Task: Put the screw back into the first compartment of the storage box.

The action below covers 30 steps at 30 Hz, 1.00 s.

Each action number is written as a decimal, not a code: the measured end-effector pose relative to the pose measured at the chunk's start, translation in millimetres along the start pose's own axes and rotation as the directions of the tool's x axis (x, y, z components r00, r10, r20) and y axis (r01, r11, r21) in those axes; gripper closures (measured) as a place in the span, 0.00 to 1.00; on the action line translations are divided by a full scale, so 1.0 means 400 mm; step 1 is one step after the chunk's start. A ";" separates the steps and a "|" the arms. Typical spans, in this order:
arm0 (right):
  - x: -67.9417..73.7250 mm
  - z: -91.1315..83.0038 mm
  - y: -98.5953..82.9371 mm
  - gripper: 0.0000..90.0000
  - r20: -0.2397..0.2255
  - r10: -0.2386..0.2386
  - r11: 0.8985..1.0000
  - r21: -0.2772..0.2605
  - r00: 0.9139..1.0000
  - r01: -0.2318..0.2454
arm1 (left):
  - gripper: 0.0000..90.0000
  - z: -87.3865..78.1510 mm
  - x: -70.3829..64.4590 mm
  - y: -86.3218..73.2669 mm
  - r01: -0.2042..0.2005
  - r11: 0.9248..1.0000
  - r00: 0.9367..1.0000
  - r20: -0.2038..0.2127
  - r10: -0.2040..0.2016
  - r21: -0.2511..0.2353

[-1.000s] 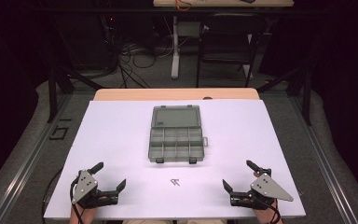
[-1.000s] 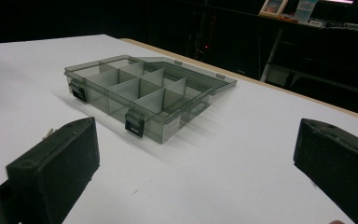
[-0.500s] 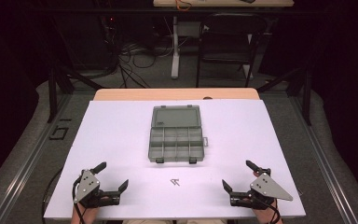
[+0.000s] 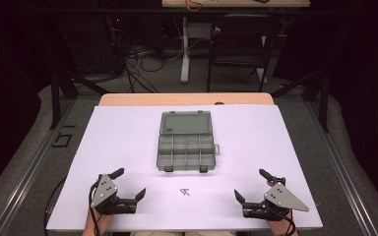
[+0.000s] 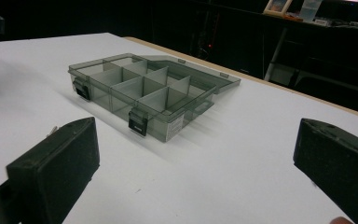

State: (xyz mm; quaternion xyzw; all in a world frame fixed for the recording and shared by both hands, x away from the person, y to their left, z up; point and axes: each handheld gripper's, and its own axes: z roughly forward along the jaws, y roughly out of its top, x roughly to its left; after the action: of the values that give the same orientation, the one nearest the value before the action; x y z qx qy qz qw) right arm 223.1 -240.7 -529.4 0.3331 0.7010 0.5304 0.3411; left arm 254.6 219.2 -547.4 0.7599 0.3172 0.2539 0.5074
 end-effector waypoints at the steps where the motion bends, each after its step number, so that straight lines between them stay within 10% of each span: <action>1: 0.000 -0.001 0.000 0.00 0.000 -0.002 1.000 0.005 1.000 0.002 | 0.00 0.004 -0.002 0.002 -0.005 1.000 1.000 0.003 0.005 0.005; 30: 0.002 0.003 -0.001 0.00 -0.037 -0.003 1.000 0.005 0.999 0.003 | 0.00 0.132 -0.047 0.095 -0.047 0.989 0.990 0.135 0.028 0.141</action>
State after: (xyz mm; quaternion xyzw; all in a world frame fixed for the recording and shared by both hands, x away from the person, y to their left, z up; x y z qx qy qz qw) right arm 223.4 -239.5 -530.1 0.3230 0.7089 0.5341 0.3283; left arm 287.9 162.4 -532.0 0.8155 0.2858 0.1891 0.4664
